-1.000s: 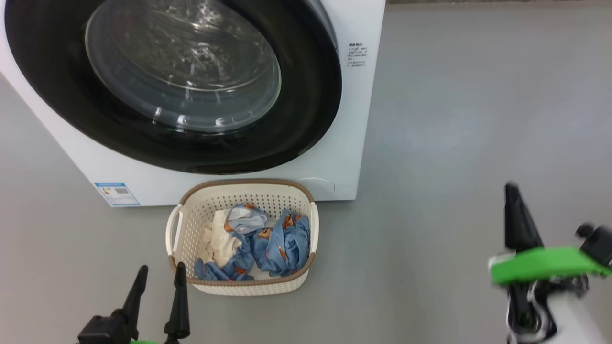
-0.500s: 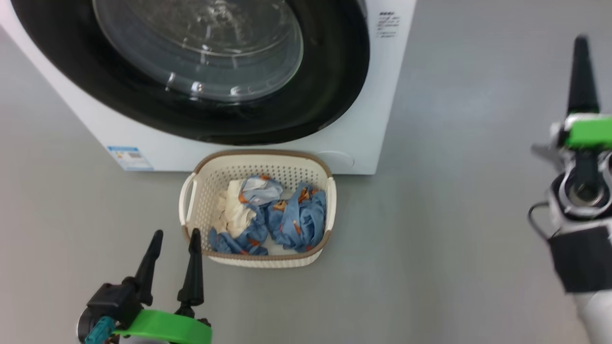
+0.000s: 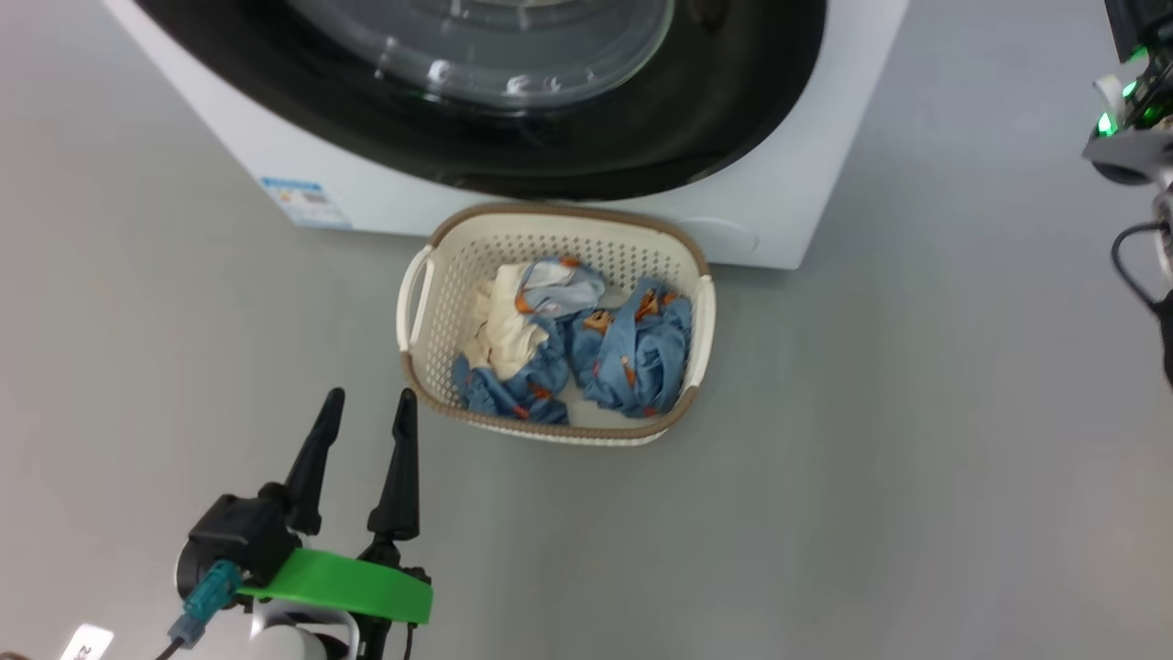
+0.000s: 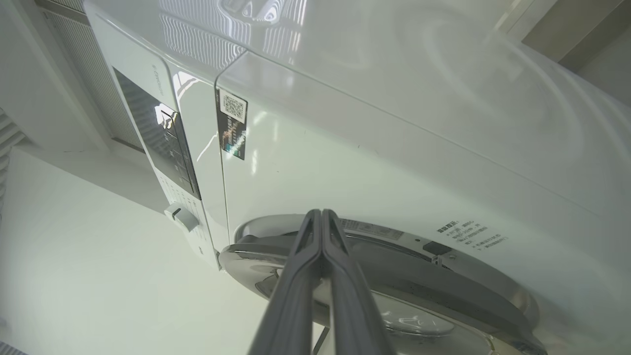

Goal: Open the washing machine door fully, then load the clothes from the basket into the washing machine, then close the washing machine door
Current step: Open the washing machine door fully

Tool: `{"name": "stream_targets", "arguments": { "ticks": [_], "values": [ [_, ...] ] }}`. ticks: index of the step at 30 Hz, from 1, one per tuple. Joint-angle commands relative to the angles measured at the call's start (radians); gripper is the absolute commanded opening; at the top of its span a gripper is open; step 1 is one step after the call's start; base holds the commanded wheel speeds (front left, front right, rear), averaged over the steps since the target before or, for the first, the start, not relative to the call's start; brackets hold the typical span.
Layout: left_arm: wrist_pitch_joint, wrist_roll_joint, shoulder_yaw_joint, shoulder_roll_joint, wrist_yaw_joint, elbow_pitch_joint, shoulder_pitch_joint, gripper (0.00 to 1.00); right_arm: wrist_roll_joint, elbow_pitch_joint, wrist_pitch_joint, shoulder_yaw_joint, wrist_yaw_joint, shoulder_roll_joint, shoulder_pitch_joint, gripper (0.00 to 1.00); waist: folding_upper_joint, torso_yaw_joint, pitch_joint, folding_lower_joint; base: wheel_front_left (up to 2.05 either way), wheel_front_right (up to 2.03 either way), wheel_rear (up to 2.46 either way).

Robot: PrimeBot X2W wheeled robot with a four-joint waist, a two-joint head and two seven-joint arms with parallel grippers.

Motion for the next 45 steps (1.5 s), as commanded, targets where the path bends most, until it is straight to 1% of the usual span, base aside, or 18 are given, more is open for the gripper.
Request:
{"name": "stream_targets", "arguments": {
  "ticks": [1, 6, 7, 11, 16, 23, 33, 38, 45],
  "values": [
    [-0.01, -0.015, 0.018, 0.01, 0.001, -0.026, -0.03, 1.0, 0.025, -0.002, 0.066, 0.011, 0.006, -0.013, -0.039, 0.0, -0.0001, 0.044, 0.049, 0.0, 0.0, 0.0, 0.0],
    [-0.01, -0.028, 0.002, 0.01, 0.002, -0.029, -0.047, 1.0, 0.065, 0.059, 0.232, 0.006, 0.006, -0.029, -0.117, 0.0, -0.0001, 0.063, 0.088, 0.0, 0.0, 0.0, 0.0],
    [-0.01, -0.028, 0.002, 0.01, 0.002, -0.029, -0.047, 1.0, 0.065, 0.059, 0.232, 0.006, 0.006, -0.029, -0.117, 0.0, -0.0001, 0.063, 0.088, 0.0, 0.0, 0.0, 0.0],
    [-0.01, -0.037, -0.008, 0.01, 0.003, -0.036, -0.065, 1.0, 0.082, 0.104, 0.333, -0.001, 0.006, -0.033, -0.18, 0.0, -0.0001, 0.073, 0.125, 0.0, 0.0, 0.0, 0.0],
    [-0.01, -0.044, -0.038, 0.01, 0.005, -0.04, -0.097, 1.0, 0.078, 0.16, 0.414, 0.004, 0.006, -0.029, -0.258, 0.0, -0.0001, 0.088, 0.172, 0.0, 0.0, 0.0, 0.0],
    [-0.01, -0.061, -0.068, 0.01, 0.013, -0.065, -0.129, 1.0, 0.053, 0.202, 0.48, 0.017, 0.006, -0.02, -0.339, 0.0, -0.0001, 0.109, 0.214, 0.0, 0.0, 0.0, 0.0],
    [-0.01, -0.091, -0.096, 0.01, 0.029, -0.095, -0.133, 1.0, 0.007, 0.228, 0.507, 0.035, 0.006, -0.005, -0.392, 0.0, -0.0001, 0.128, 0.241, 0.0, 0.0, 0.0, 0.0],
    [-0.01, -0.099, -0.104, 0.01, 0.034, -0.098, -0.138, 1.0, -0.007, 0.221, 0.519, 0.044, 0.006, 0.005, -0.391, 0.0, -0.0001, 0.134, 0.239, 0.0, 0.0, 0.0, 0.0],
    [-0.011, -0.094, -0.102, 0.01, 0.033, -0.089, -0.123, 1.0, -0.013, 0.212, 0.54, 0.054, 0.006, 0.02, -0.332, 0.0, -0.0001, 0.131, 0.193, 0.0, 0.0, 0.0, 0.0]
  ]
}}
